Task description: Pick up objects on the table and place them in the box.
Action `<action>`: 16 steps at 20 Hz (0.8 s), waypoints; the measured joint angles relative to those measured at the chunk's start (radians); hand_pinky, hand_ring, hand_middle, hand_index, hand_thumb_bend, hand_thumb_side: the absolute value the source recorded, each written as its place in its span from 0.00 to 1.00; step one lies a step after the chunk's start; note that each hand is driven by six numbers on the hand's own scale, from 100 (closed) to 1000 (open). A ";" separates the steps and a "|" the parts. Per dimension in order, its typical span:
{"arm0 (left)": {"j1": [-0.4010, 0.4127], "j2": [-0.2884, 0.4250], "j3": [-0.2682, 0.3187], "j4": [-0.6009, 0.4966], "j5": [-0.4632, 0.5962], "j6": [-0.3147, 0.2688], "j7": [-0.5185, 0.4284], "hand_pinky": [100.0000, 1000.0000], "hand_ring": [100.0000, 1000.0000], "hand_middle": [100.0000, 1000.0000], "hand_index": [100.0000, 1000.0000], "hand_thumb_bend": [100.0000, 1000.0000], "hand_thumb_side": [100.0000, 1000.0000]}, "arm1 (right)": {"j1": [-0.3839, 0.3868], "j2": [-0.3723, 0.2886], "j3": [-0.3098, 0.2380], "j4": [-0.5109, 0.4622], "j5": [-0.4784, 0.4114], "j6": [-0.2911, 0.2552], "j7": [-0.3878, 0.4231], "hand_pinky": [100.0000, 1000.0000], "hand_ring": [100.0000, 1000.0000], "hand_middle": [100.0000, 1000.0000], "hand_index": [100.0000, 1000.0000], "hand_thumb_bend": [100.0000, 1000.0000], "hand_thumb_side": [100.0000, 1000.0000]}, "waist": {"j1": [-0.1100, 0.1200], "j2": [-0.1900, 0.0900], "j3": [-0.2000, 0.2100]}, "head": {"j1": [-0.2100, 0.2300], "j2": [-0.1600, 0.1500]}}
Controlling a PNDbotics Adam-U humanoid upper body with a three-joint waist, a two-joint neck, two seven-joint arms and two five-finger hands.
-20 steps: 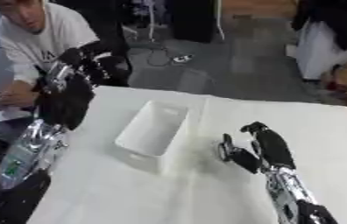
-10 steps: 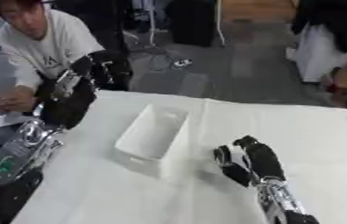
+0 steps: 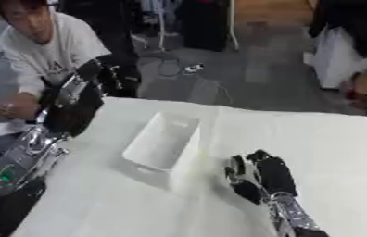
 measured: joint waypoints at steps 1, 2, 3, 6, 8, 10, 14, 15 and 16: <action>0.000 0.000 0.000 0.000 0.000 0.000 0.000 0.73 0.72 0.79 0.85 0.13 0.85 | -0.004 0.000 -0.001 0.005 0.010 0.001 -0.004 0.83 0.70 0.75 0.79 0.35 0.87 | 0.000 0.000 0.000 | 0.000 0.000; 0.000 0.000 0.000 0.000 0.000 0.000 0.000 0.73 0.72 0.79 0.85 0.13 0.85 | -0.011 0.000 -0.002 0.010 0.020 0.002 -0.006 0.83 0.70 0.75 0.79 0.35 0.87 | 0.000 0.000 0.000 | 0.000 0.000; 0.000 -0.001 0.000 0.000 0.001 0.000 0.000 0.73 0.72 0.79 0.85 0.13 0.85 | -0.021 0.000 -0.006 0.017 0.031 0.004 -0.008 0.83 0.70 0.75 0.79 0.35 0.87 | 0.000 0.000 0.001 | 0.000 0.000; 0.000 -0.001 0.000 -0.001 0.001 0.001 -0.001 0.73 0.72 0.79 0.85 0.13 0.85 | -0.039 0.000 -0.012 0.039 0.063 0.009 -0.013 0.83 0.70 0.74 0.79 0.33 0.83 | -0.003 0.000 0.006 | 0.000 0.000; 0.000 -0.001 0.000 -0.001 0.001 0.002 -0.002 0.73 0.72 0.79 0.85 0.13 0.85 | -0.047 0.000 -0.018 0.057 0.083 0.013 -0.017 0.83 0.70 0.74 0.79 0.36 0.84 | -0.004 0.000 0.007 | 0.000 -0.002; 0.000 -0.002 0.000 -0.002 0.002 0.003 -0.002 0.73 0.72 0.79 0.85 0.13 0.85 | -0.055 0.000 -0.024 0.075 0.102 0.017 -0.023 0.83 0.70 0.74 0.79 0.36 0.83 | -0.004 0.000 0.009 | 0.000 -0.007; -0.001 -0.007 0.000 -0.005 0.003 0.005 -0.004 0.73 0.72 0.79 0.85 0.13 0.85 | -0.068 0.000 -0.039 0.117 0.140 0.030 -0.036 0.82 0.68 0.71 0.79 0.36 0.76 | -0.006 0.001 0.013 | -0.001 -0.008; -0.002 -0.010 0.000 -0.006 0.005 0.005 -0.004 0.73 0.72 0.79 0.85 0.13 0.85 | -0.074 0.000 -0.044 0.128 0.149 0.034 -0.040 0.82 0.67 0.69 0.78 0.35 0.75 | -0.006 0.001 0.013 | -0.002 -0.008; -0.002 -0.011 0.000 -0.006 0.006 0.005 -0.004 0.73 0.72 0.79 0.85 0.13 0.85 | -0.080 0.000 -0.048 0.137 0.157 0.037 -0.043 0.82 0.67 0.70 0.78 0.36 0.76 | -0.006 0.001 0.015 | -0.003 -0.008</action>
